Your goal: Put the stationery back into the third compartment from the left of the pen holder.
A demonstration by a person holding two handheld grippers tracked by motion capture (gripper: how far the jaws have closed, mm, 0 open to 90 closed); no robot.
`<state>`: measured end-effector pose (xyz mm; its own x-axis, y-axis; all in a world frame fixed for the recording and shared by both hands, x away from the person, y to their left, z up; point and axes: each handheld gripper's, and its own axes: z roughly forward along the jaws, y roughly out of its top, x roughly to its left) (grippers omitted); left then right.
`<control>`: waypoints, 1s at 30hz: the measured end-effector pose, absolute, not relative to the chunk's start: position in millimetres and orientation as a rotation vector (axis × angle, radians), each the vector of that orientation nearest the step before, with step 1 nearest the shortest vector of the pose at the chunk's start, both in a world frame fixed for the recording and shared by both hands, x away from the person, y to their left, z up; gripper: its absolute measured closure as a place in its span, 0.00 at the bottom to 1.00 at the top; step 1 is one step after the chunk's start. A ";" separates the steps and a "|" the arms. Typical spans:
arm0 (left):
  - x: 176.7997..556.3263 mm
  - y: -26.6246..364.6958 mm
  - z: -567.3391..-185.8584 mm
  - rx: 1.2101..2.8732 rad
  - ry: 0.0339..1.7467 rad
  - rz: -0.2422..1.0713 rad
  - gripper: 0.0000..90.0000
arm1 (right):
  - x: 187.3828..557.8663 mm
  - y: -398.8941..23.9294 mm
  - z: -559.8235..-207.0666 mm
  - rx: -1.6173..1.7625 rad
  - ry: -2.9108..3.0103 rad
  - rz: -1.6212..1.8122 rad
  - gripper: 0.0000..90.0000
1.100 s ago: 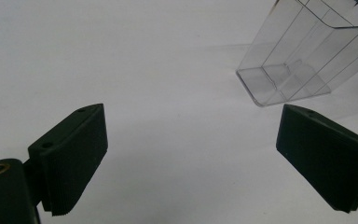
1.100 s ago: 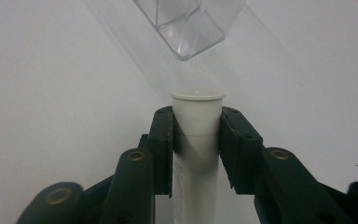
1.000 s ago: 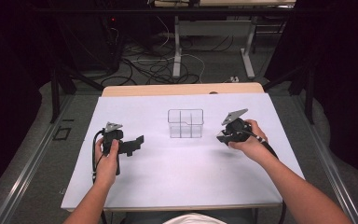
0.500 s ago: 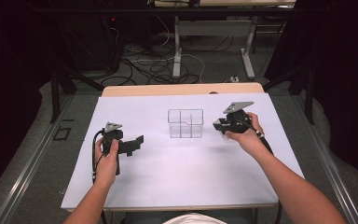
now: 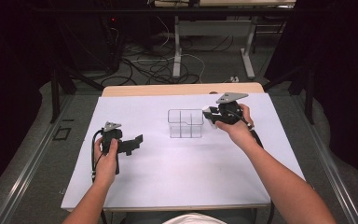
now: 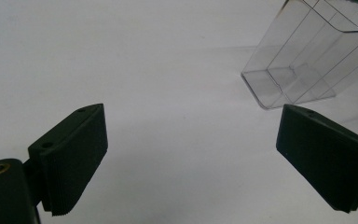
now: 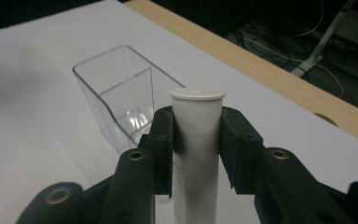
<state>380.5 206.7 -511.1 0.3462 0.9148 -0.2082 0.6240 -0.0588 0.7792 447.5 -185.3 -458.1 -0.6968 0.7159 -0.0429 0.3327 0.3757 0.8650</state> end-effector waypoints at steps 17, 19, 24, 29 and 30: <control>381.4 210.3 -510.5 1.749 1.378 0.432 0.10 | 457.5 -145.0 -444.7 0.860 2.145 1.386 0.75; 381.7 210.0 -510.8 1.751 1.378 0.430 0.10 | 458.3 -142.2 -445.4 0.868 2.139 1.395 0.75; 381.7 210.7 -510.5 1.753 1.378 0.429 0.10 | 460.2 -140.2 -450.3 0.898 2.114 1.415 0.75; 381.7 210.7 -510.4 1.744 1.378 0.436 0.10 | 462.4 -140.9 -457.4 0.917 2.099 1.422 0.75; 381.8 210.7 -510.7 1.744 1.378 0.436 0.10 | 462.6 -141.6 -458.8 0.920 2.092 1.428 0.75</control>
<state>381.8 210.7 -510.7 0.3326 0.9159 -0.2246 0.6203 -0.0331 0.7837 462.6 -141.6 -458.8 -0.6801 0.7331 0.0087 0.2749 0.2440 0.9300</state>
